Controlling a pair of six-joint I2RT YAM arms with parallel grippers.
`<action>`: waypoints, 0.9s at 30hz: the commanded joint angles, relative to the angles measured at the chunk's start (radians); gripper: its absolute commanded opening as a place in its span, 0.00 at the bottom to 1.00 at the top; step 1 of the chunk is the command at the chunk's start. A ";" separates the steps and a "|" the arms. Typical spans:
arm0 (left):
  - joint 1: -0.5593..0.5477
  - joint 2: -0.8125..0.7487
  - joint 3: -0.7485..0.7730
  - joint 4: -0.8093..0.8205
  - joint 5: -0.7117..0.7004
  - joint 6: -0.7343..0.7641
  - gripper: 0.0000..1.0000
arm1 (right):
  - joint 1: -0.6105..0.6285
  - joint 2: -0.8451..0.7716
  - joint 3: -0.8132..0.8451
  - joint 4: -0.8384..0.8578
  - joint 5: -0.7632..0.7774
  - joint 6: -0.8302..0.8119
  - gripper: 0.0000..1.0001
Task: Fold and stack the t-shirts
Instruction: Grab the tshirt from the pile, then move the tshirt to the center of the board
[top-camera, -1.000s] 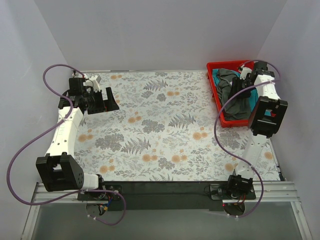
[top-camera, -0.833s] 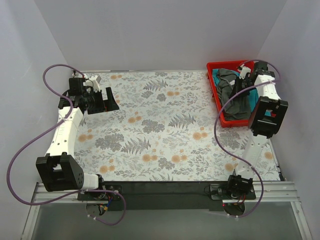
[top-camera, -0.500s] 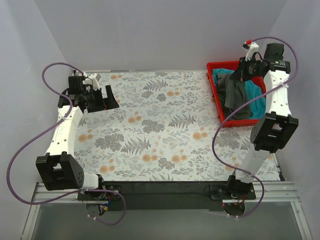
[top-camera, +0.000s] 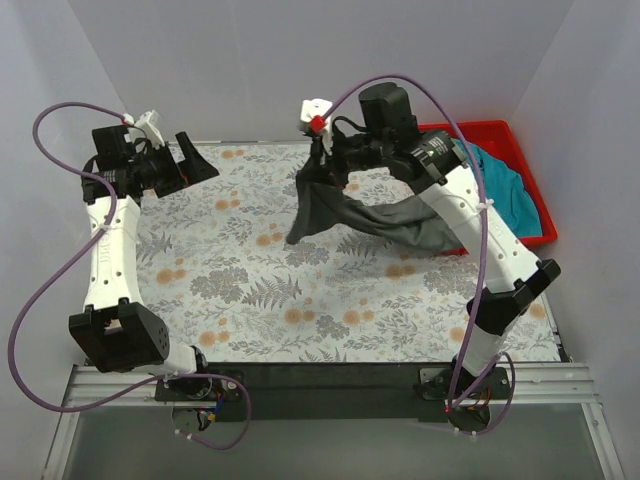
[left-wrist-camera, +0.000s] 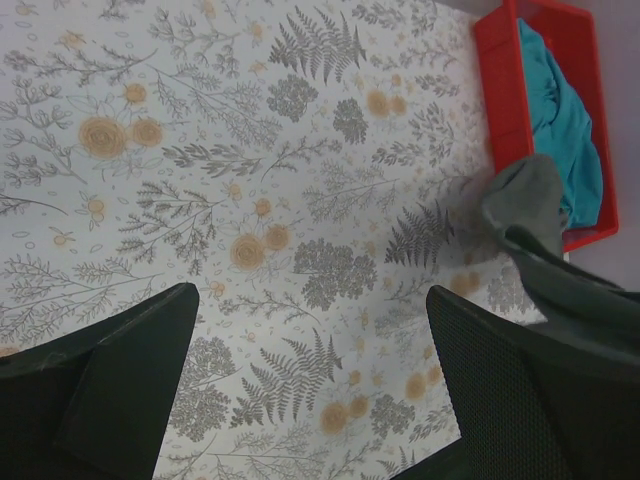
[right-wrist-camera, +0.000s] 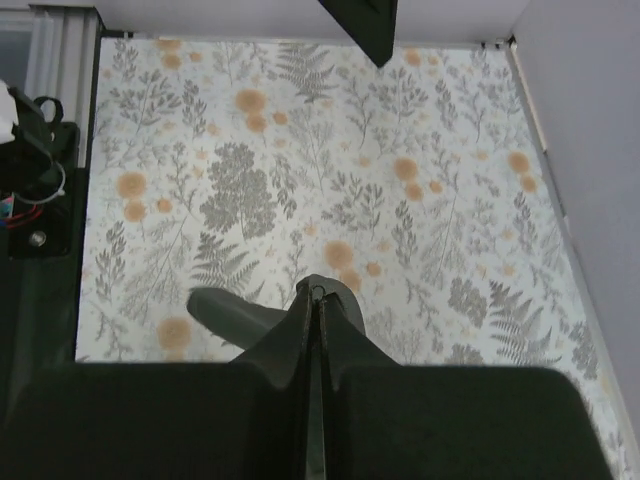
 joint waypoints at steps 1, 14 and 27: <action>0.043 -0.009 0.065 -0.017 0.106 -0.026 0.97 | 0.044 0.033 0.191 0.180 0.138 0.067 0.01; 0.057 -0.058 0.035 0.023 0.080 -0.032 0.97 | 0.046 -0.184 -0.015 0.767 0.343 0.111 0.01; 0.057 -0.087 -0.149 -0.083 0.037 0.293 0.98 | 0.040 -0.561 -0.969 0.669 0.519 0.070 0.37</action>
